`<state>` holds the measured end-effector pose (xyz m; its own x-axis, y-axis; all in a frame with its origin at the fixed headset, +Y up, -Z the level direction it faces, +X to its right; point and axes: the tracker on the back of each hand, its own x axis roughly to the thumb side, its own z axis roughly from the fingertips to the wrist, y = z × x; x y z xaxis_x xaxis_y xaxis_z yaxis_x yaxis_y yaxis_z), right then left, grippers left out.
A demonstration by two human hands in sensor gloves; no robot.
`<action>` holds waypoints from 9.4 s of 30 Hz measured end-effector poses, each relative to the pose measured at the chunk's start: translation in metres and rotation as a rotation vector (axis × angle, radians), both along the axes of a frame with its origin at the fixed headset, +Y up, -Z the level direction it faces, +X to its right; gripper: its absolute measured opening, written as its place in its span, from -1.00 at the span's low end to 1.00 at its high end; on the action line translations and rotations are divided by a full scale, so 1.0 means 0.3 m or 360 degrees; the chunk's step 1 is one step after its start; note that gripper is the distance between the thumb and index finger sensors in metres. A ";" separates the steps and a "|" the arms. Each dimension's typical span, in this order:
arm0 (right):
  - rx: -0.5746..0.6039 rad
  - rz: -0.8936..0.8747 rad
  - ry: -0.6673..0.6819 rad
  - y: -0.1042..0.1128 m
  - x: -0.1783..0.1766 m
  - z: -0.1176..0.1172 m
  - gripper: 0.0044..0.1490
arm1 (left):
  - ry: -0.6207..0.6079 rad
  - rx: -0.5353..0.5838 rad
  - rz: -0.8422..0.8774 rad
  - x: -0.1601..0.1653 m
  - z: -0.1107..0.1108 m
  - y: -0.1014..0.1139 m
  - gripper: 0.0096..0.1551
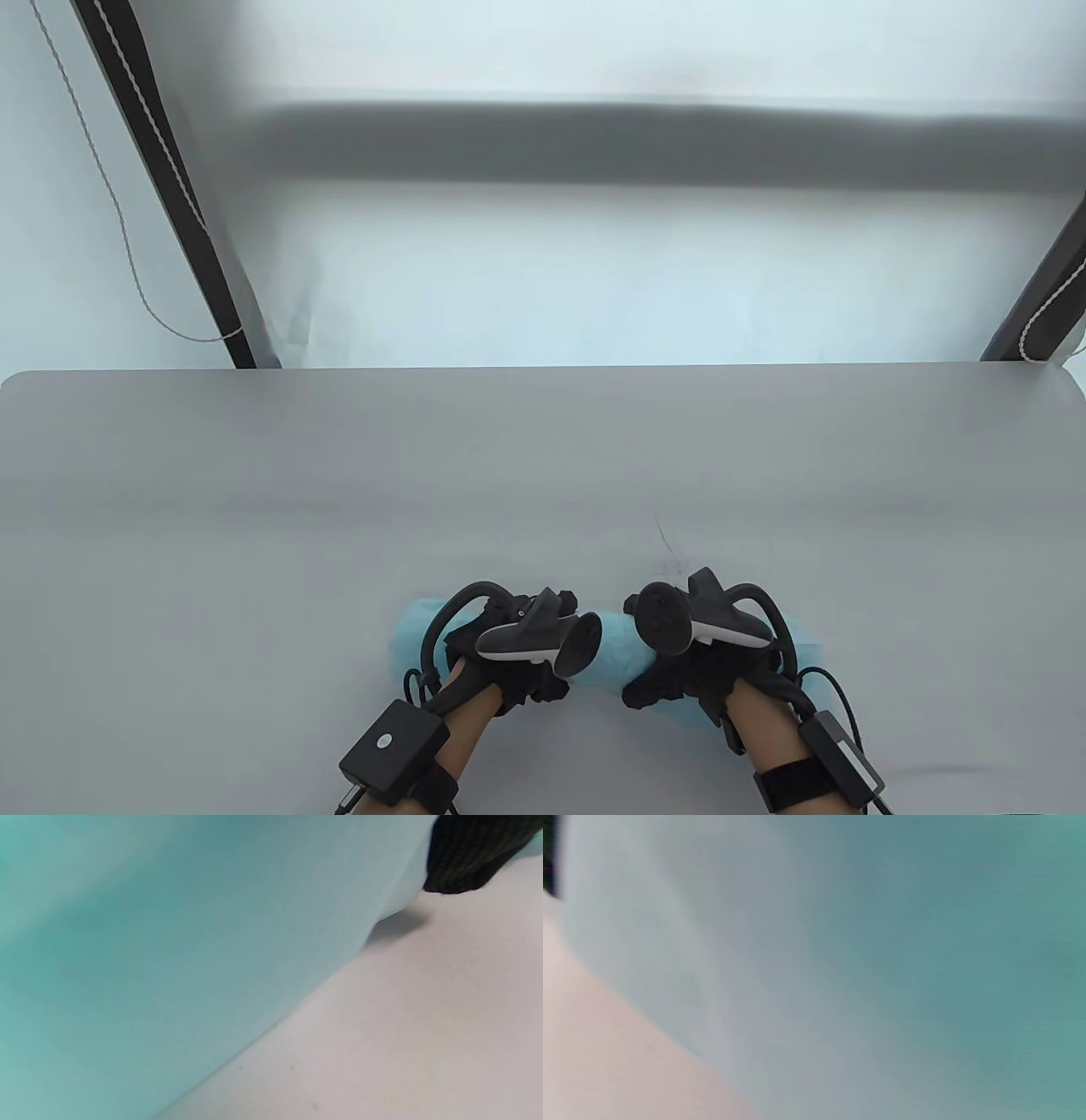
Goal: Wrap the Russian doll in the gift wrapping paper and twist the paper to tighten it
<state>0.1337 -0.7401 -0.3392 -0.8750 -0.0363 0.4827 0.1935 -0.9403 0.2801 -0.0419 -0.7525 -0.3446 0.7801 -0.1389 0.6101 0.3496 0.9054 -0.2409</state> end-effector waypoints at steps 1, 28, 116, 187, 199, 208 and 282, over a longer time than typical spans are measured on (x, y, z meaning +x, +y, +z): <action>0.0040 0.0023 0.0033 -0.001 -0.006 0.005 0.55 | 0.0021 -0.0061 0.0012 -0.004 -0.003 0.001 0.32; -0.0275 -0.0020 -0.0084 -0.002 0.042 -0.008 0.49 | -0.0150 0.0132 -0.0056 0.051 0.039 0.002 0.32; -0.0300 -0.0410 -0.0139 -0.038 0.027 -0.030 0.46 | -0.0218 0.0342 -0.0003 0.055 0.038 -0.003 0.39; 0.0323 -0.0252 -0.0278 0.033 0.029 0.005 -0.34 | 0.0053 0.0721 0.0165 -0.036 0.083 0.136 0.38; 0.0278 -0.0032 -0.0198 0.028 0.005 -0.018 -0.36 | 0.0072 0.0657 0.0144 -0.041 0.081 0.130 0.39; 0.0166 -0.0141 -0.0135 0.025 0.021 -0.018 0.09 | 0.0135 0.0611 0.0123 -0.064 0.056 0.112 0.38; -0.0439 -0.0920 -0.0260 0.078 0.120 -0.038 -0.19 | 0.0315 0.0492 0.0209 -0.194 0.010 0.128 0.38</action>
<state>0.1698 -0.7166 -0.3507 -0.7791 0.5675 0.2663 -0.3866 -0.7694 0.5085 -0.1000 -0.7142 -0.3415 0.9019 -0.1839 0.3909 0.2001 0.9798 -0.0006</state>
